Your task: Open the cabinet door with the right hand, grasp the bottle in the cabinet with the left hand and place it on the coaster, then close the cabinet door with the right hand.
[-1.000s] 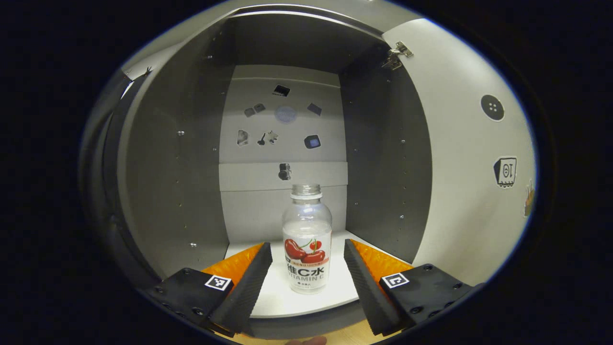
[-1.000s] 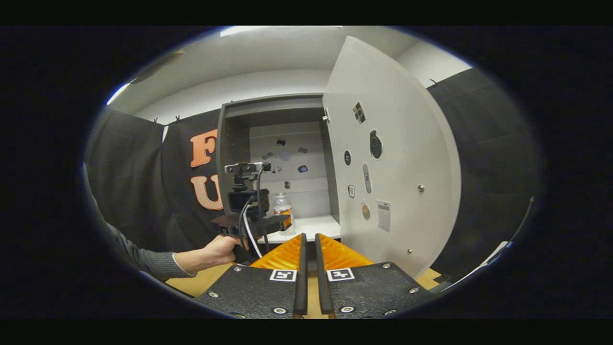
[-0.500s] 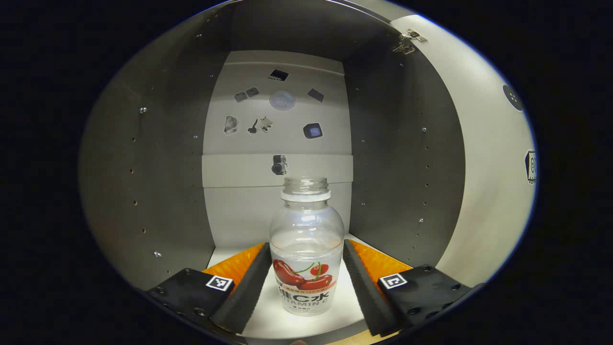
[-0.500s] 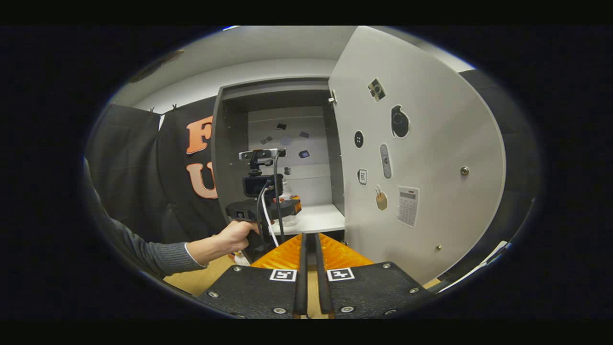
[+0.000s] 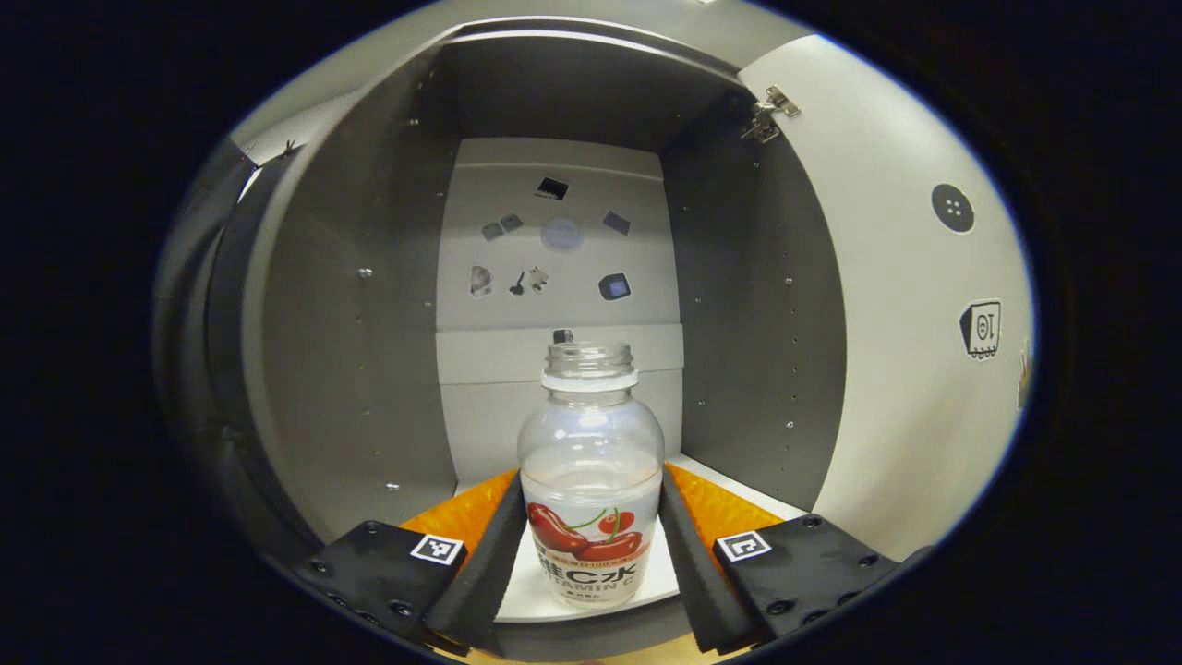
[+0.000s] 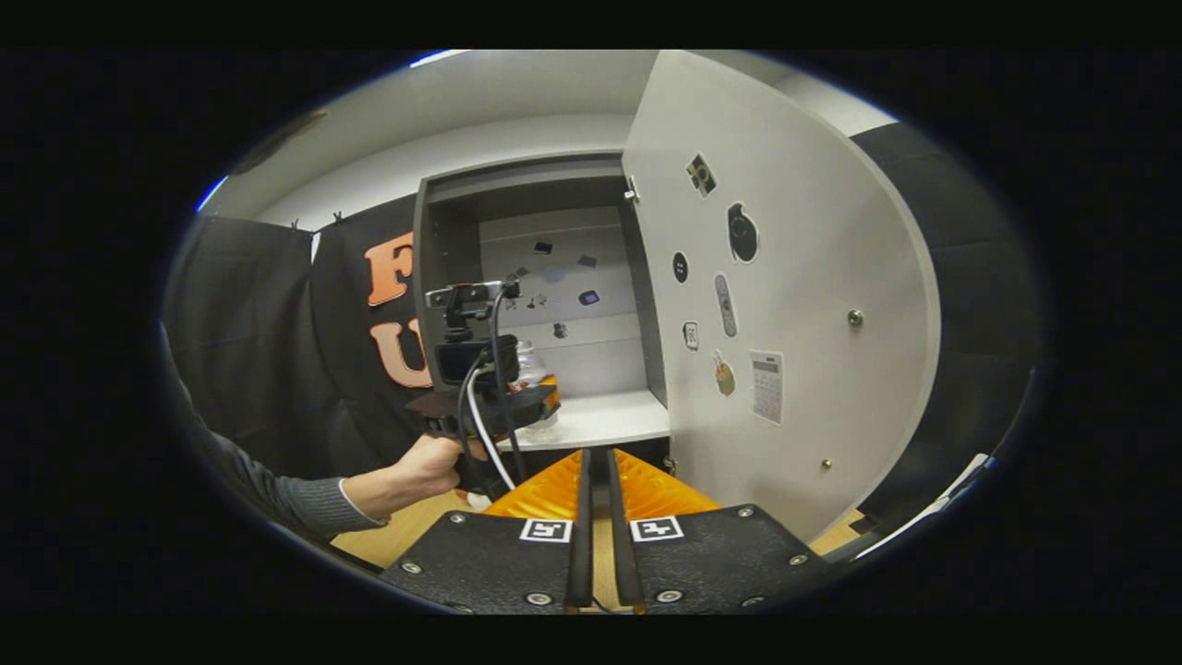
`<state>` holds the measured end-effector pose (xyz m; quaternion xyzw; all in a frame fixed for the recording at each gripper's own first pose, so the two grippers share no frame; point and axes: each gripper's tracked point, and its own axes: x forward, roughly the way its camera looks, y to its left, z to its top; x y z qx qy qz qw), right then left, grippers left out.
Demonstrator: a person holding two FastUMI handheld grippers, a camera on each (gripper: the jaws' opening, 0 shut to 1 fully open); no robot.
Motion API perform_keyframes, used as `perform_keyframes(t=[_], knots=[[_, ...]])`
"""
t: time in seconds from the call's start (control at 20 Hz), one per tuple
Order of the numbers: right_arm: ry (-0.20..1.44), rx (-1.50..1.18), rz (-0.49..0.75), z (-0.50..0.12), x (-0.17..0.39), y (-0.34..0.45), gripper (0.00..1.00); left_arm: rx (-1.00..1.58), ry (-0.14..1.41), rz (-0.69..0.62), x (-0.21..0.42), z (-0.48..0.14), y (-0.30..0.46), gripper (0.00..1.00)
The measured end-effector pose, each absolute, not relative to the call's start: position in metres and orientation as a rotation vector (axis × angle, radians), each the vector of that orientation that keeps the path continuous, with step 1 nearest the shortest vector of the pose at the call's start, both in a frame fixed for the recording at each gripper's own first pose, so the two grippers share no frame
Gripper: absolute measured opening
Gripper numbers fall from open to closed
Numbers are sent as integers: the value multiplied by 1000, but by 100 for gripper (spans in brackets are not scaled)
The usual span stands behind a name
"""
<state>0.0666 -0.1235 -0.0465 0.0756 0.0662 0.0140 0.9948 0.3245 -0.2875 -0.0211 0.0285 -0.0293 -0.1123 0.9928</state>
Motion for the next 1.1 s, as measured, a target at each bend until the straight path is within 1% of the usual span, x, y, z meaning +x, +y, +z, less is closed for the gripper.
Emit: perform_keyframes(t=[0.1,0.15,0.2,0.25,0.3,0.55,0.6,0.65,0.7,0.8,0.9,1.05,1.1], knots=[[142,161,43,-50,57,-125,2,65,-88,-209,293,-23,-277,84],[145,167,52,-51,51,-125,17,70,-97,-194,276,-28,-270,85],[149,169,60,-53,45,-125,1,76,-105,-181,260,-33,-262,85],[152,166,68,-54,40,-126,9,80,-106,-165,245,-40,-255,85],[158,160,76,-56,33,-127,9,73,-105,-159,230,-47,-250,84],[194,181,121,-72,12,-125,9,47,-45,-112,177,-88,-225,85],[203,182,126,-76,8,-126,5,45,-32,-103,169,-97,-219,86],[215,183,133,-81,5,-125,9,46,-17,-89,160,-110,-214,86],[225,186,139,-85,2,-124,9,48,-2,-79,151,-123,-208,85],[251,200,147,-93,-3,-123,9,64,38,-42,133,-156,-194,86],[274,205,151,-100,-6,-122,10,69,67,-15,116,-188,-185,84],[316,213,150,-112,-6,-119,10,78,104,-16,98,-232,-182,86],[332,218,152,-116,-7,-117,10,75,115,-22,95,-244,-183,85]])
